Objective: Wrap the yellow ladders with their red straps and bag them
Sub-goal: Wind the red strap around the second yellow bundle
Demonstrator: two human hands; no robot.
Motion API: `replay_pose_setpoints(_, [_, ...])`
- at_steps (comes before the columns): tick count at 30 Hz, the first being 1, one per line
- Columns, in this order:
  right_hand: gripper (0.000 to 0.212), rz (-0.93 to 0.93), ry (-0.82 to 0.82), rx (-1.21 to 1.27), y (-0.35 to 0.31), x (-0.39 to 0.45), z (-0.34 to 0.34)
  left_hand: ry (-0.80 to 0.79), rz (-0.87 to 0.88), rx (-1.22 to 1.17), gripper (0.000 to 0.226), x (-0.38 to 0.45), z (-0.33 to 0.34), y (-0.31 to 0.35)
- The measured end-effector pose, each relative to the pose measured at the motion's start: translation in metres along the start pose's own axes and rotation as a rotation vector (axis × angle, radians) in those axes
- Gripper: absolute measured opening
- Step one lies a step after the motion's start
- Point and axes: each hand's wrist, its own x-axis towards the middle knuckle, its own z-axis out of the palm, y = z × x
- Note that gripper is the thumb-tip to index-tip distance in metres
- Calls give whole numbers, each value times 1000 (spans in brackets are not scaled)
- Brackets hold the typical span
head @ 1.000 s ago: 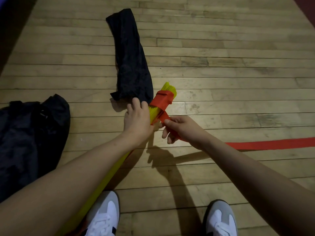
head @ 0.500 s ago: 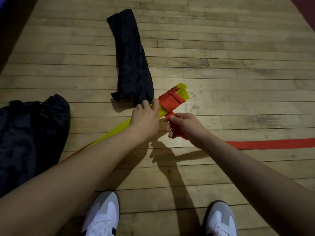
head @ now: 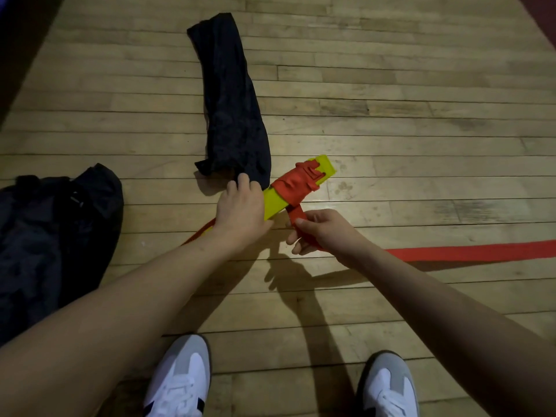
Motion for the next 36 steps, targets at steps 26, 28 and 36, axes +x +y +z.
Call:
replay_pose_setpoints(26, [17, 5, -23, 45, 7, -3, -1, -401, 13, -205, 66, -7, 6, 2])
replay_pose_setpoints(28, [17, 26, -11, 62, 13, -6, -3, -283, 3, -208, 71, -9, 8, 0])
replay_pose_setpoints(36, [17, 44, -57, 13, 19, -6, 2, -147, -35, -113, 69, -16, 22, 0])
